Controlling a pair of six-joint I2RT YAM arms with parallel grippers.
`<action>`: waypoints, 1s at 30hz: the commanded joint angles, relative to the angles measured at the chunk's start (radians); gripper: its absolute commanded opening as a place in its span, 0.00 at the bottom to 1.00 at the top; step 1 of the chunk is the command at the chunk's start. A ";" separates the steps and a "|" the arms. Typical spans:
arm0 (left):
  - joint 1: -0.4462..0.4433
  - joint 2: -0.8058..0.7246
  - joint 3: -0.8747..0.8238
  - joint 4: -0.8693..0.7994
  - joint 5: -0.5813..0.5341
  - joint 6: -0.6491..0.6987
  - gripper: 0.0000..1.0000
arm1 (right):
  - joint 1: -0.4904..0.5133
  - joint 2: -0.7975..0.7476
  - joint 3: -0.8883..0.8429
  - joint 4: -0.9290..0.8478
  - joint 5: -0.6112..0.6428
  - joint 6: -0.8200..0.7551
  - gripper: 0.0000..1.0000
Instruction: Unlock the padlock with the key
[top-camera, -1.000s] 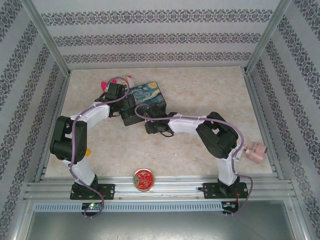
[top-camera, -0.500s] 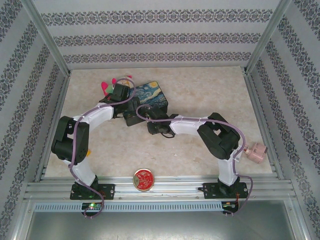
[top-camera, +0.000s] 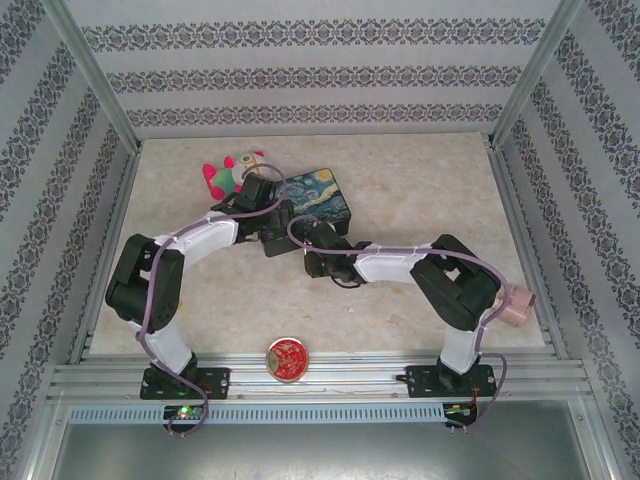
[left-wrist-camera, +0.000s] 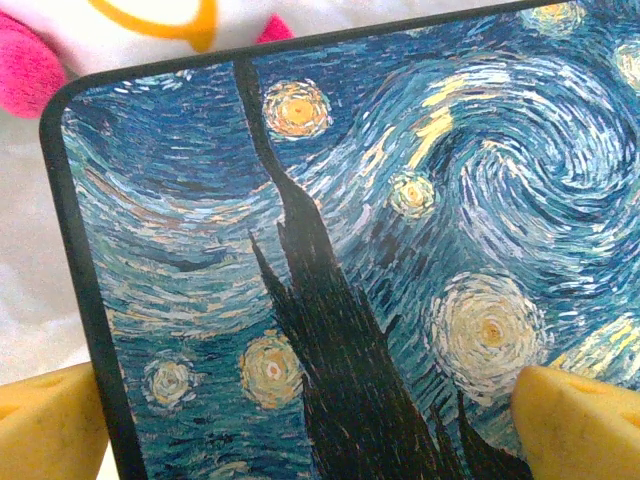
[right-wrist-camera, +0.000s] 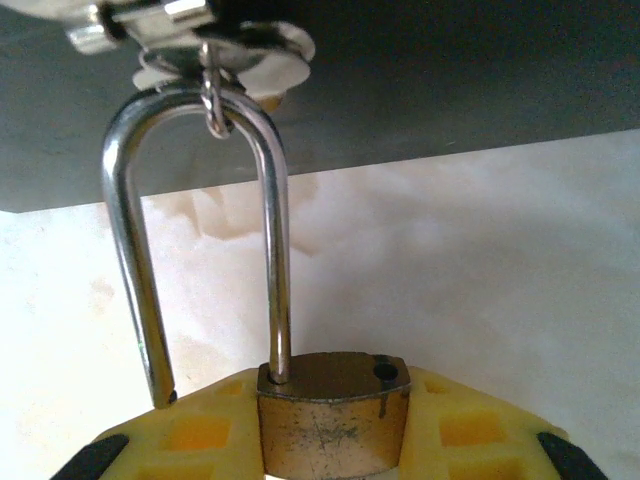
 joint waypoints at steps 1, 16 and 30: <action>-0.064 -0.028 -0.031 -0.029 0.034 -0.021 0.99 | 0.010 -0.032 -0.060 -0.058 0.012 0.097 0.00; -0.102 -0.137 -0.152 0.008 0.008 -0.181 0.99 | -0.051 -0.093 -0.143 -0.009 -0.080 0.244 0.00; -0.103 -0.148 -0.190 0.040 0.042 -0.188 0.99 | -0.089 -0.072 -0.158 0.124 -0.204 0.336 0.00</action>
